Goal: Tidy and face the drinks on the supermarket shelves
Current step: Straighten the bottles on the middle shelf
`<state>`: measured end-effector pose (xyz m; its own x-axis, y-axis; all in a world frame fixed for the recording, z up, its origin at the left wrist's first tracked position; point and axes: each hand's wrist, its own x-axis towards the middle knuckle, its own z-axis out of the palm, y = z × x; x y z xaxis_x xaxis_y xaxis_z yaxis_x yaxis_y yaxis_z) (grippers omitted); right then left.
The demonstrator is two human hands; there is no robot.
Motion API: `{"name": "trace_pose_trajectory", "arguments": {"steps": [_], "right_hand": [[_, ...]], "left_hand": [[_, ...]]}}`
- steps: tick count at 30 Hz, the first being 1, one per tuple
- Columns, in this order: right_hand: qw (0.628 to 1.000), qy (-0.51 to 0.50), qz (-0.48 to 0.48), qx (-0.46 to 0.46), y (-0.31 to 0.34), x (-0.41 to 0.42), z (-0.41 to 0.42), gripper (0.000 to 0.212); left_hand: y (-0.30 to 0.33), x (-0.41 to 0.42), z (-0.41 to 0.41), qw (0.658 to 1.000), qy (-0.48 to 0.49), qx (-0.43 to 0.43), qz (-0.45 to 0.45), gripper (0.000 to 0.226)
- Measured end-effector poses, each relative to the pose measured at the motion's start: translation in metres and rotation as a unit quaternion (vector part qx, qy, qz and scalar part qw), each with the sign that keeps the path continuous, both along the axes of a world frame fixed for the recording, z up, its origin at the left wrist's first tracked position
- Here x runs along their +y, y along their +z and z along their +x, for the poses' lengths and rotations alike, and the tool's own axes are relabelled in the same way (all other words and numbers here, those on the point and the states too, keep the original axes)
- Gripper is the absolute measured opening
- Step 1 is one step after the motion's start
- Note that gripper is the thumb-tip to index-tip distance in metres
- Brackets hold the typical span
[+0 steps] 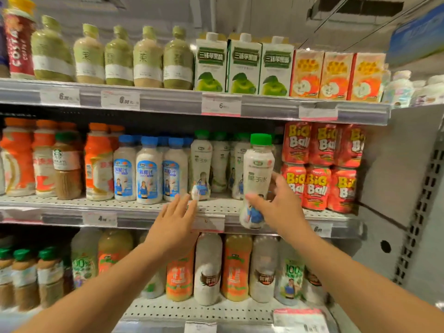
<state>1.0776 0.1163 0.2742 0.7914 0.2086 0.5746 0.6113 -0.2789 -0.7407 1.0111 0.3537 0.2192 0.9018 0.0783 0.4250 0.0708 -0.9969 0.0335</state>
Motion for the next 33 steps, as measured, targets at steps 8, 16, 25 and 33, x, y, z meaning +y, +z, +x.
{"name": "trace_pose_trajectory", "arguments": {"steps": [8,16,25,33], "right_hand": [[1.000,0.028,0.008,0.012,0.022,0.057,0.051,0.052],[0.999,-0.003,-0.022,0.029,0.009,0.085,0.071,0.041],[0.991,-0.098,-0.091,0.002,-0.010,0.097,0.072,0.054],[0.978,-0.165,-0.129,0.015,-0.011,0.116,0.073,0.038]], "left_hand": [[0.001,0.019,0.014,0.997,0.018,-0.024,0.076,0.058],[0.006,0.013,0.022,0.994,0.070,-0.051,0.059,0.033],[0.002,0.017,0.023,0.993,0.062,-0.057,0.080,0.047],[-0.002,0.019,0.027,0.993,0.062,-0.061,0.082,0.046]]}}
